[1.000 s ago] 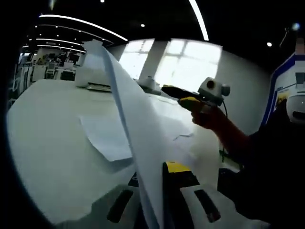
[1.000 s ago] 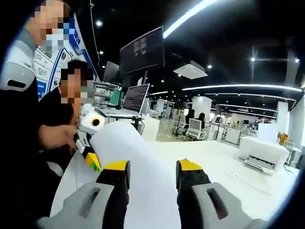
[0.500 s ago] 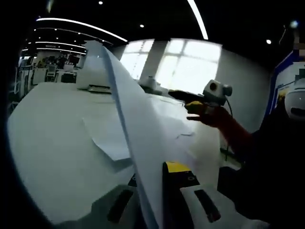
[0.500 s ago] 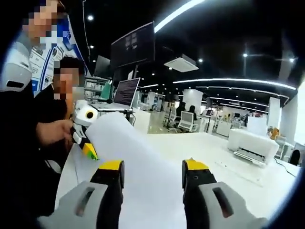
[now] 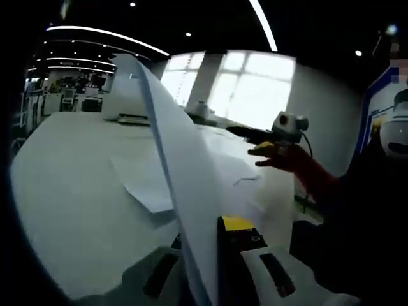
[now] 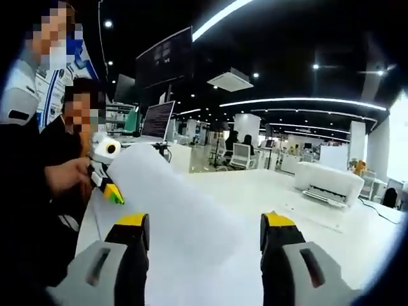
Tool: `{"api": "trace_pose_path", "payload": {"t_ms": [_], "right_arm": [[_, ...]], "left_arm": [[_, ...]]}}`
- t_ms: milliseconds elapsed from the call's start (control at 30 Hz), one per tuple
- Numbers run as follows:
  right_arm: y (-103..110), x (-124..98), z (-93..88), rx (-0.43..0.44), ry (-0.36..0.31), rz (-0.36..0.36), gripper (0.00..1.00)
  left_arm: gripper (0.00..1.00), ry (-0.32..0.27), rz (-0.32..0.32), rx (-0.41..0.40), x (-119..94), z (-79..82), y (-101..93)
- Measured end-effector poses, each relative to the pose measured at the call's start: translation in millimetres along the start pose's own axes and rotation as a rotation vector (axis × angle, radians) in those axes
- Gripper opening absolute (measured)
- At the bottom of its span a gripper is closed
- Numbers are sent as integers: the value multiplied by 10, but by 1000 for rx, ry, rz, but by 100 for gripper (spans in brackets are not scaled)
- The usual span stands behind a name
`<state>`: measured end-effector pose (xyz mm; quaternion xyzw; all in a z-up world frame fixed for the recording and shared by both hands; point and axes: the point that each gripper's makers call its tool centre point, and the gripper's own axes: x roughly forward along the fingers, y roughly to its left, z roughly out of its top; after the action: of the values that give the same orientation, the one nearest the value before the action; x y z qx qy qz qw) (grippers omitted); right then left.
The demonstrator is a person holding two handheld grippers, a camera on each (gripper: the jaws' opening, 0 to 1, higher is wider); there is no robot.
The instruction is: Organize the stack of printing papers by aligning and flattening the scattered papers on the table
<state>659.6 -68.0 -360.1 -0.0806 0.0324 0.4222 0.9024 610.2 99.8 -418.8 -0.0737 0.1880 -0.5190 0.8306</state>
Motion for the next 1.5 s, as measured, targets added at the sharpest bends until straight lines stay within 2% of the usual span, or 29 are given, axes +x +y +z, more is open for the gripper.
{"api": "trace_pose_path", "payload": {"t_ms": [133, 333, 433, 667, 1267, 1500], "right_arm": [[-66, -73, -33, 25, -15, -13, 69], [-162, -164, -100, 28, 5, -62, 68], [-235, -215, -171, 31, 42, -94, 67], [-386, -348, -201, 52, 40, -149, 66], [-565, -428, -291, 114, 48, -212, 64], [-662, -408, -359, 127, 75, -233, 61]], "left_arm": [[6, 7, 5, 3, -28, -32, -2], [6, 6, 12, 11, -85, -25, 10], [6, 7, 11, 12, -93, -37, -18], [6, 18, 9, 16, -96, -80, -63], [6, 34, 10, 18, -141, -137, -122], [6, 41, 24, 22, -166, -160, -71]]}}
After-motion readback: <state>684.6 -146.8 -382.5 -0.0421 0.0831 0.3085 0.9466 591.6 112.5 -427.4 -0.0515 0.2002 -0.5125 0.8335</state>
